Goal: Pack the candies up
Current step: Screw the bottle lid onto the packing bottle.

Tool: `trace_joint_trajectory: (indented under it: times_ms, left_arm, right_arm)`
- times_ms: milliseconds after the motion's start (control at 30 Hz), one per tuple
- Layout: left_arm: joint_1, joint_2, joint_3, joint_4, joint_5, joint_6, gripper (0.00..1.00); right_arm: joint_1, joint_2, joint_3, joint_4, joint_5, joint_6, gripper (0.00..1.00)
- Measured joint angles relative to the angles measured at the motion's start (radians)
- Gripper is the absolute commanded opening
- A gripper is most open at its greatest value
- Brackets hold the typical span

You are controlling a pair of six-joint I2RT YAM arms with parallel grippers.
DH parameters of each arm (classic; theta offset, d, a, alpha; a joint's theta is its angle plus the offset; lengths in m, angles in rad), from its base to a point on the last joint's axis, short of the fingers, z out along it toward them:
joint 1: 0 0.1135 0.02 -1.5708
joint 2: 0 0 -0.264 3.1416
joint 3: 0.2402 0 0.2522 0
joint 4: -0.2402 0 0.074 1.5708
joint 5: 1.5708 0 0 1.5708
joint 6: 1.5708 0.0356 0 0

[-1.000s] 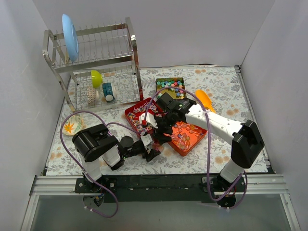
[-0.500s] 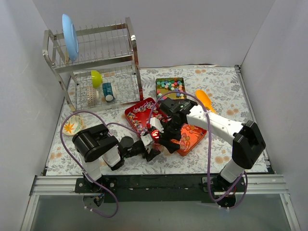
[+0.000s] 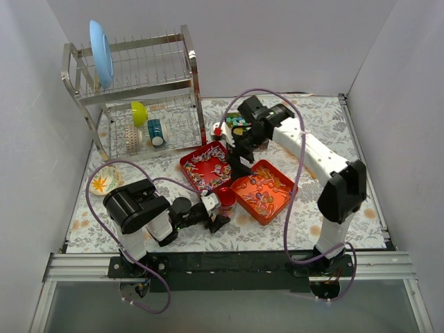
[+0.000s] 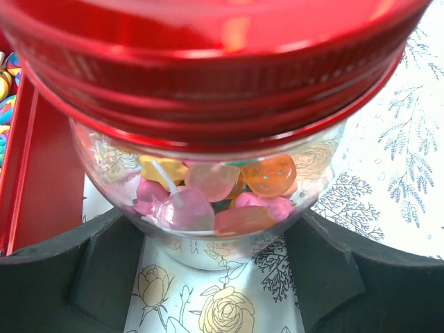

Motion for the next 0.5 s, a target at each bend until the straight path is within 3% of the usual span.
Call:
trace_joint_trajectory:
  times_ms: [200,500]
  left_arm:
    - [0.0,0.0,0.0,0.0,0.0,0.002,0.0]
    - [0.0,0.0,0.0,0.0,0.002,0.003,0.0]
  right_arm:
    - [0.09,0.207,0.109,-0.116,-0.089,-0.145,0.87]
    - [0.161,0.192,-0.019,-0.118,-0.088,-0.188,0.82]
